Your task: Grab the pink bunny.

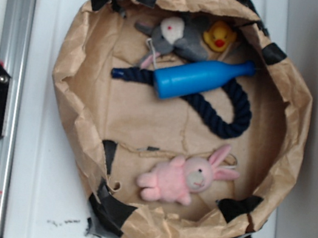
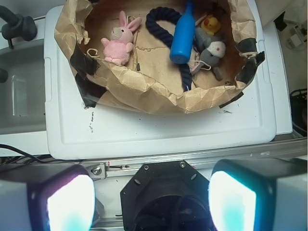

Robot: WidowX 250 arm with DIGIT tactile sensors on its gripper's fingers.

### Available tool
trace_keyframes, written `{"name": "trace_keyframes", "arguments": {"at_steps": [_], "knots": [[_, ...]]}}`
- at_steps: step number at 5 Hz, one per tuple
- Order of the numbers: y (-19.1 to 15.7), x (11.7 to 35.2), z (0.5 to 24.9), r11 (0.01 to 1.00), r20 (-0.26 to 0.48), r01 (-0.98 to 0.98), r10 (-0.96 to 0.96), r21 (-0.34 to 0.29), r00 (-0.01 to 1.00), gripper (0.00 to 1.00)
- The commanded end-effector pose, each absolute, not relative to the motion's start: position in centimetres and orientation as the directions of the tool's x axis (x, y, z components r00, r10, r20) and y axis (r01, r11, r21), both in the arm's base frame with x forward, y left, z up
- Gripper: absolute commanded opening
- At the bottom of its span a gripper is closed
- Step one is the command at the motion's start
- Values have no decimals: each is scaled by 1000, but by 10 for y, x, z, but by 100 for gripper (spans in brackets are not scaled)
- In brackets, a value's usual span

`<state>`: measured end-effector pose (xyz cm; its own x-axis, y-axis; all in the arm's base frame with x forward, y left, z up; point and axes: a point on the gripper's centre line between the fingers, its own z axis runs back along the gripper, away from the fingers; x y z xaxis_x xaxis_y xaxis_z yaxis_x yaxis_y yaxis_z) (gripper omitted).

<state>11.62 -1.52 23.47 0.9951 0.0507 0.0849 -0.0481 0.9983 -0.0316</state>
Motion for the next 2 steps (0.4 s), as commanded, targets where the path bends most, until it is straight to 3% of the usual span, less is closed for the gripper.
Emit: {"name": "trace_keyframes", "arguments": {"at_steps": [1,2], "knots": [[-15,116,235,998,85,-48,51,-32,995,100],[5,151,200,977,-14,-162,162,-138,987,100]]}}
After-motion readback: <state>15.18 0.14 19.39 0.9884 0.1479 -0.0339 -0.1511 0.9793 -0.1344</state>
